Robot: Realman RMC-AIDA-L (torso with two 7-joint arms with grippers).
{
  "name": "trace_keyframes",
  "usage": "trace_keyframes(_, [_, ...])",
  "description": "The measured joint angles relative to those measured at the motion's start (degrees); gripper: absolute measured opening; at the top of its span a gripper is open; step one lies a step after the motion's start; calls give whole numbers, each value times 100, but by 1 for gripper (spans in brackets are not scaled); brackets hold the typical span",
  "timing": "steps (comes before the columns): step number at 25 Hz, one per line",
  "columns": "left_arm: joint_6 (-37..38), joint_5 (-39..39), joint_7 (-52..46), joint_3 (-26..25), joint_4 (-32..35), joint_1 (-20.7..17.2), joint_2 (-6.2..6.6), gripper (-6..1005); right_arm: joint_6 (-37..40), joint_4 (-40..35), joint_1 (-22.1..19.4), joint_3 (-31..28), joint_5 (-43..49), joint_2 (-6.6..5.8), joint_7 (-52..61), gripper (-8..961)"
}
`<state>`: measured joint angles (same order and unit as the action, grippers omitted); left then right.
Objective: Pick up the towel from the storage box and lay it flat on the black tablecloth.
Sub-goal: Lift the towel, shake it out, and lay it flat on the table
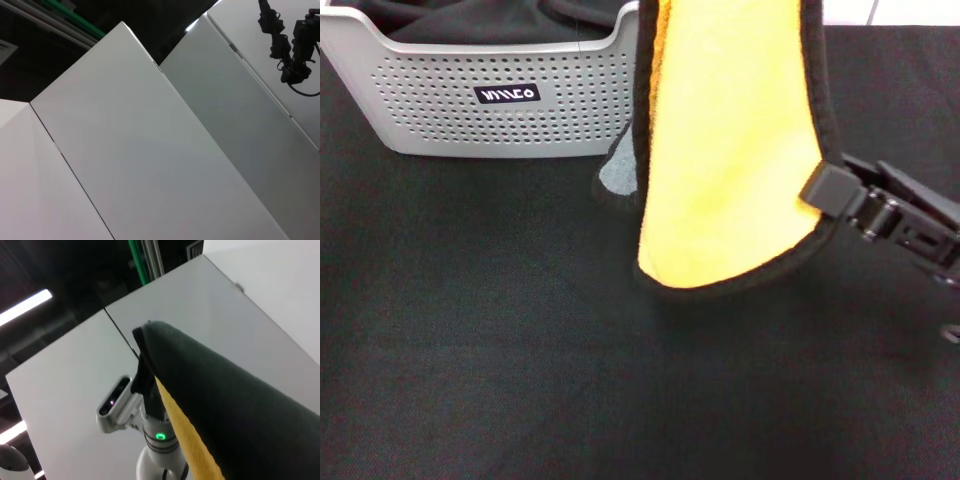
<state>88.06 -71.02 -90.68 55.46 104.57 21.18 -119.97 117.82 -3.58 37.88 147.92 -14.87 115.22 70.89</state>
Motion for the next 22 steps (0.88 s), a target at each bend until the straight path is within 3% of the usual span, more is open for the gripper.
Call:
trace_keyframes(5, [0,1,-2,-1,-5,0,0,14,-145,-22,79,5,100,20,12,359])
trace_keyframes(11, [0,-6,-3,-1,-7,-2,0,13,-159,-17,104,16,183,29,-37,265])
trace_keyframes(16, [0,-100,-3,0,-7,0,1,14,-163,2,62,6,187,27,-257,62])
trace_keyframes(22, [6,-612,-69,-1,-5,-5,20,13,-134,45,-54,-45,142,-27,-317,25])
